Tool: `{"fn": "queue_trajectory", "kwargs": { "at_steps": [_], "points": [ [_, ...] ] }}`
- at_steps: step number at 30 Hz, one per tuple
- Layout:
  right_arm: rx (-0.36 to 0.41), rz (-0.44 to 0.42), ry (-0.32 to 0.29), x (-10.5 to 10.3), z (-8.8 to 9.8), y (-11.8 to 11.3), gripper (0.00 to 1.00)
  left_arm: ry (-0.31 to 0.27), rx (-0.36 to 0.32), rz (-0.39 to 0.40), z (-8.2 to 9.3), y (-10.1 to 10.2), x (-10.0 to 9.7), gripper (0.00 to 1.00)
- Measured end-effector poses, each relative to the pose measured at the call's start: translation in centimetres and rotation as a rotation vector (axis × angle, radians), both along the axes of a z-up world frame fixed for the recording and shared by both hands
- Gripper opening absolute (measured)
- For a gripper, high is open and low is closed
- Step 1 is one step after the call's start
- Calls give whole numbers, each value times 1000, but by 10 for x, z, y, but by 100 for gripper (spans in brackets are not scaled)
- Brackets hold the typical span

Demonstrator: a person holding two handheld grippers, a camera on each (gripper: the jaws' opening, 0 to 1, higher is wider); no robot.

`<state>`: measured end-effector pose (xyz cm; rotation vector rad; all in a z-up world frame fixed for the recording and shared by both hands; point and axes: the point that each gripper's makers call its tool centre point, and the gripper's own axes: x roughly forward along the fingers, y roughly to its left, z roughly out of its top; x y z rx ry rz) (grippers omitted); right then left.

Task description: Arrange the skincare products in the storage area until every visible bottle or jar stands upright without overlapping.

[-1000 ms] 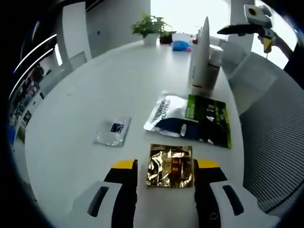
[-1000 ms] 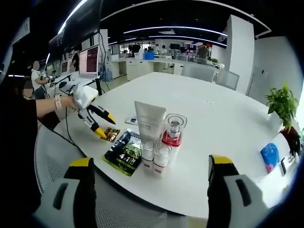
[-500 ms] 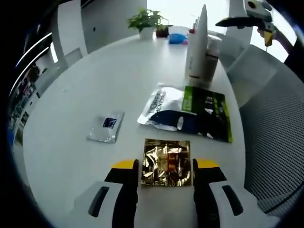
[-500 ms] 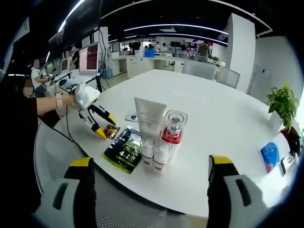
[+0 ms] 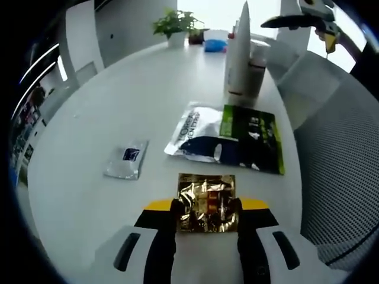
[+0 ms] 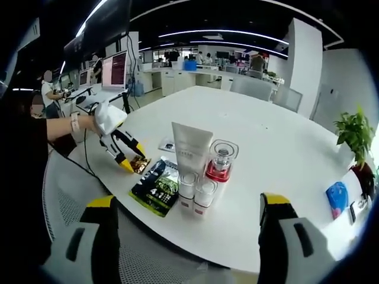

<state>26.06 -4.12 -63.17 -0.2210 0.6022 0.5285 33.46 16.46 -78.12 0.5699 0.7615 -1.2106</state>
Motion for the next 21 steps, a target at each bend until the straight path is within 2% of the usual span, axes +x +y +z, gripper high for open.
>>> {"fn": "queue_trajectory", "kwargs": {
  "at_steps": [10, 21],
  "points": [
    [-1, -6, 6, -2, -3, -3, 100, 5, 35, -67, 0, -3, -14, 37],
    [-1, -7, 12, -3, -5, -3, 100, 7, 47, -93, 0, -5, -22, 37]
  ]
}}
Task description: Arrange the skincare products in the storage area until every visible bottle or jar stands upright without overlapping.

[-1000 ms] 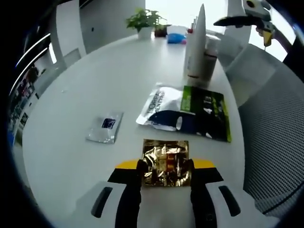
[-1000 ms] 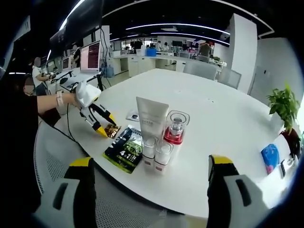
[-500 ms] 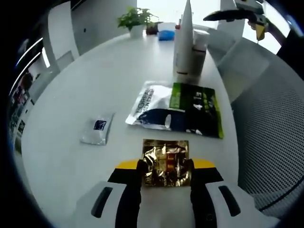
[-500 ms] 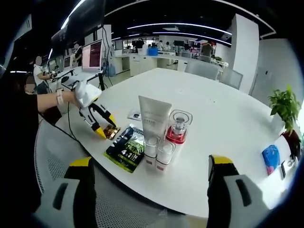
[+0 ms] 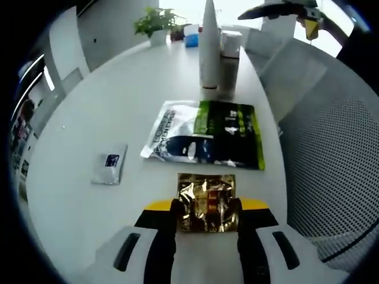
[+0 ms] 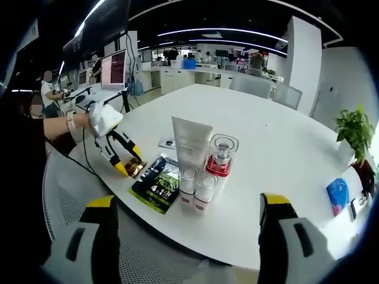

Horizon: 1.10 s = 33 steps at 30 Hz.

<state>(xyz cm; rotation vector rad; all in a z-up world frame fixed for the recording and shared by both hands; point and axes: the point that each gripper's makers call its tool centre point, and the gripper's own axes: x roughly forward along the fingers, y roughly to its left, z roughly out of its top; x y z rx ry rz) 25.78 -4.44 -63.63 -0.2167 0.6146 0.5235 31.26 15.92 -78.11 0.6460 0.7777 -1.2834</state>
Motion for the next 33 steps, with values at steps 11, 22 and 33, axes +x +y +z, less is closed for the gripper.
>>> {"fn": "queue_trajectory", "kwargs": {
  "at_steps": [11, 22, 33],
  "points": [
    [-2, 3, 5, 0, -1, 1, 100, 3, -4, -46, 0, -2, 8, 37],
    [-5, -3, 15, 0, -3, -1, 100, 1, -2, -54, 0, -3, 27, 37],
    [-12, 7, 25, 4, -4, 1, 100, 0, -5, -71, 0, -4, 39, 39]
  ]
}}
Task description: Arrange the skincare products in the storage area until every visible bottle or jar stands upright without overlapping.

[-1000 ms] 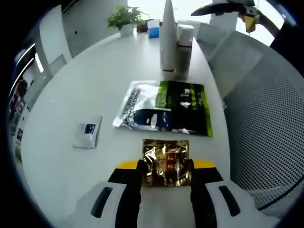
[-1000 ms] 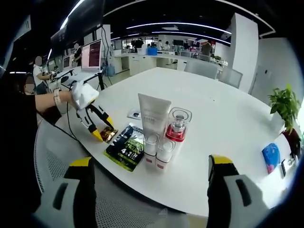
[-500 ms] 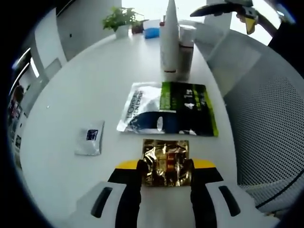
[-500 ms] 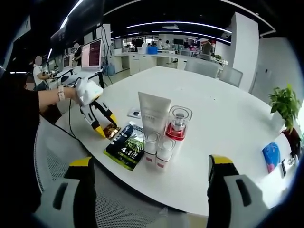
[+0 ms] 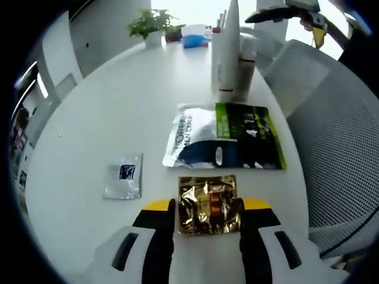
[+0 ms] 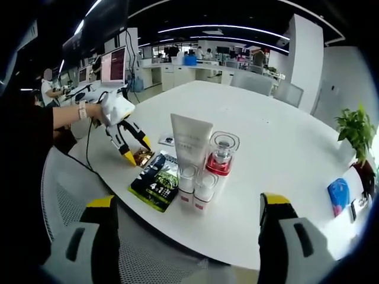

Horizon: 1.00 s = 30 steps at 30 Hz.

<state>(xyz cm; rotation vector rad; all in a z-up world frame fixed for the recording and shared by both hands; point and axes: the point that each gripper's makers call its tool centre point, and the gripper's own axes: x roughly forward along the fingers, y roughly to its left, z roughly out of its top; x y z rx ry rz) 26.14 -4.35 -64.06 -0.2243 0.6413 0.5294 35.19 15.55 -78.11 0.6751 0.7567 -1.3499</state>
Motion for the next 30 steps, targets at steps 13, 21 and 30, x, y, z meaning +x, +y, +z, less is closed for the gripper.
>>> {"fn": "queue_trajectory", "kwargs": {
  "at_steps": [13, 21, 30],
  "points": [
    [-9, 16, 8, 4, -1, 2, 100, 16, 15, 76, 0, 17, 1, 45],
    [-9, 24, 9, 4, -3, 4, 100, 22, 52, 62, 0, 29, -14, 38],
    [-10, 16, 13, 0, -5, 1, 100, 26, 86, 60, 0, 39, -29, 38]
  ]
}}
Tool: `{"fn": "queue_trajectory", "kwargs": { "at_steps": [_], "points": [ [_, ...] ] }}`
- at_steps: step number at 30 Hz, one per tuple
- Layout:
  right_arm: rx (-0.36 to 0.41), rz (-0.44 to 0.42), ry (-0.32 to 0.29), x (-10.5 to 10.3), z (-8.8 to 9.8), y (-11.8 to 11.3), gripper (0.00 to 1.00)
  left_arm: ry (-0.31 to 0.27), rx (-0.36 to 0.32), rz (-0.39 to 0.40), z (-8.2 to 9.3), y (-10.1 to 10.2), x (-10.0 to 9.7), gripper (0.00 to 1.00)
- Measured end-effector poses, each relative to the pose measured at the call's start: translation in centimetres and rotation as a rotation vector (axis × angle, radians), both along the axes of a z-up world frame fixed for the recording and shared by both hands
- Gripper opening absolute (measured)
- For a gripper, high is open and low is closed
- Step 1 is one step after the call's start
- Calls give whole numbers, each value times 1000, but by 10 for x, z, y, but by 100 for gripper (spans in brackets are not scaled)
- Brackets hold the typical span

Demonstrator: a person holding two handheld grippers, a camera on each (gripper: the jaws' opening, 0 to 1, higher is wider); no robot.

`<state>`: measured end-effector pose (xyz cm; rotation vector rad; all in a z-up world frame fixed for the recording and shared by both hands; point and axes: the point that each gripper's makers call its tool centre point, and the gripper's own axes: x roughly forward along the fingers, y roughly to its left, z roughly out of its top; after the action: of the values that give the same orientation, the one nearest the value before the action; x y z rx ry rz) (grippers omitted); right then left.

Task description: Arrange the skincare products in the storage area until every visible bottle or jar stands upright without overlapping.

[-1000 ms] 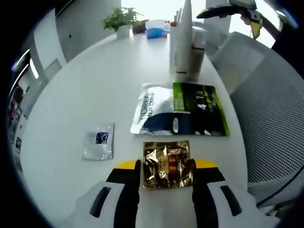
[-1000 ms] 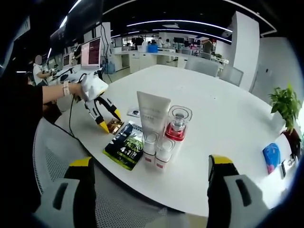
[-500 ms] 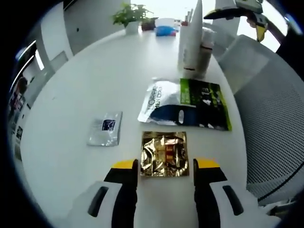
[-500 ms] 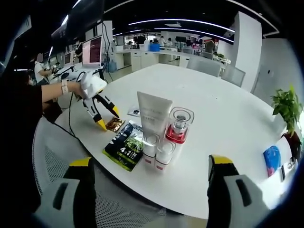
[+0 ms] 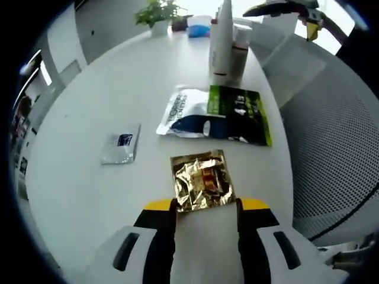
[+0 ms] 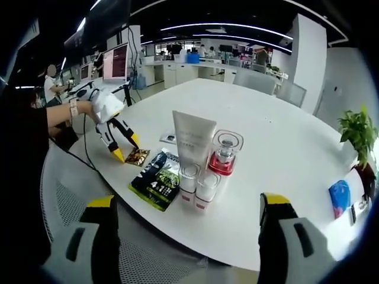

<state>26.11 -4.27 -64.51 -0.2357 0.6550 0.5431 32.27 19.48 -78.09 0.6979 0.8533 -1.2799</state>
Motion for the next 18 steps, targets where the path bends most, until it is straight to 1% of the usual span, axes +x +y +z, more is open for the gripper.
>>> {"fn": "queue_trajectory", "kwargs": {
  "at_steps": [2, 4, 5, 9, 11, 13, 16, 18],
  "points": [
    [2, -4, 1, -1, 0, -1, 100, -5, 3, 3, -1, 3, -3, 43],
    [1, -4, 3, -1, -1, -1, 100, 3, -6, 27, 0, 5, -5, 46],
    [0, -5, 3, -2, -1, -1, 100, 3, -6, 32, 0, 6, -6, 46],
    [-1, -4, 5, -2, -2, -1, 100, 1, 4, 29, 0, 10, -12, 41],
    [-1, -1, 5, -2, -2, 0, 100, 12, 9, 24, 0, 11, -18, 38],
    [-2, 2, 3, -2, -2, 1, 100, 19, 12, 22, 0, 12, -22, 33],
    [-4, 4, 2, -2, -2, 2, 100, 47, 15, 11, 0, 12, -29, 24],
    [-5, 4, 4, -2, -2, 2, 100, 44, 30, -6, 0, 13, -30, 22]
  ]
}}
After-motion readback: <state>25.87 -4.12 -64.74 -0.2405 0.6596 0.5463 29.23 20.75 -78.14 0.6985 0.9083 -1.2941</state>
